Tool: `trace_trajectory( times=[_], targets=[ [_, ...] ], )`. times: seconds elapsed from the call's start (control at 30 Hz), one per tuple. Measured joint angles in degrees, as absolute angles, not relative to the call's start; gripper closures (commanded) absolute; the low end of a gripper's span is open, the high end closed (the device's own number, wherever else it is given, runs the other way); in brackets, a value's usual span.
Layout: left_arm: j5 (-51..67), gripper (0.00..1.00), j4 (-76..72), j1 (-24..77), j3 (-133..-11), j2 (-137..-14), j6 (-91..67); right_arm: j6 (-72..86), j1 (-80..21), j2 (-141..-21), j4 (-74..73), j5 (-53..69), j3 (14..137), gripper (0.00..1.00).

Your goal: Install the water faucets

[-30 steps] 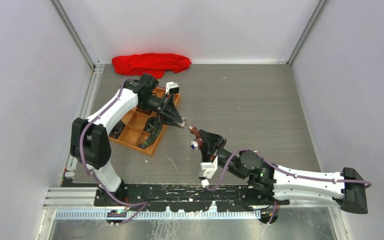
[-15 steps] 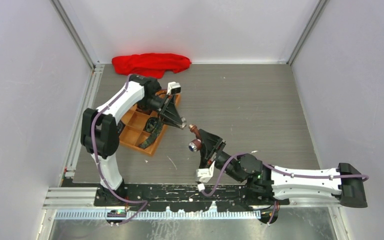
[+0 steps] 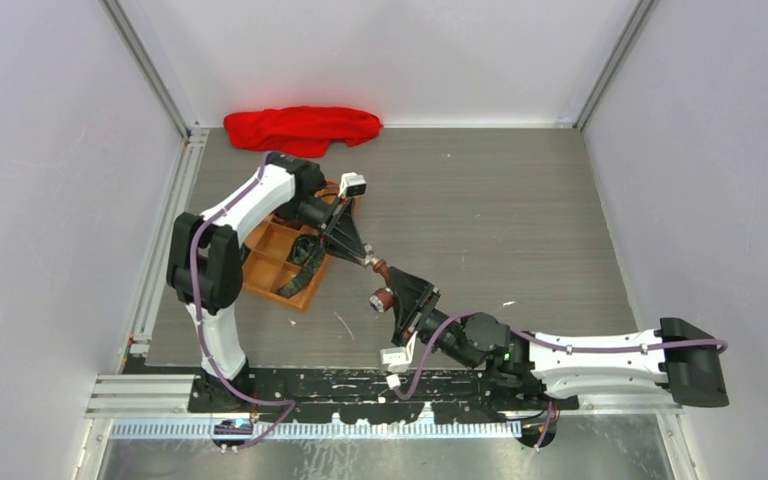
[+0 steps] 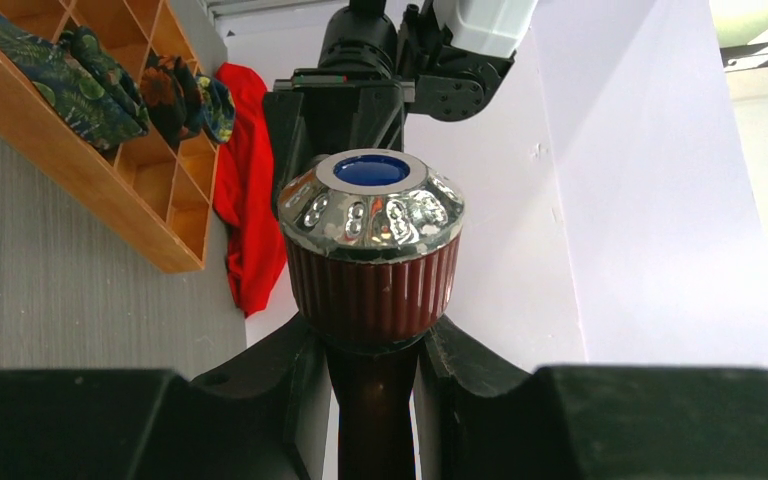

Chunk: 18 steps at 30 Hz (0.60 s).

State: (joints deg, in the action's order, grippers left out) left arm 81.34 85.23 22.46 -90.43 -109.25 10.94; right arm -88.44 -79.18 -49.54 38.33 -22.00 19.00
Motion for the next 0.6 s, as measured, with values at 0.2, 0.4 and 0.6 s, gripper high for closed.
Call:
trace_trajectory(
  times=[0.2,0.4,0.6],
  targets=[
    [81.19,1.00,85.45,23.51,-91.15,-109.25,10.92,-89.06,-79.77,-50.28,38.85,-22.13,18.98,1.00],
    [81.19,1.00,85.62,23.64,-93.76,-109.23,10.74,-89.76,-79.79,-50.26,39.57,-22.65,18.39,1.00],
    [81.21,1.00,85.78,23.62,-94.72,-109.23,10.68,-90.00,-79.83,-50.24,40.05,-23.03,17.93,1.00]
  ],
)
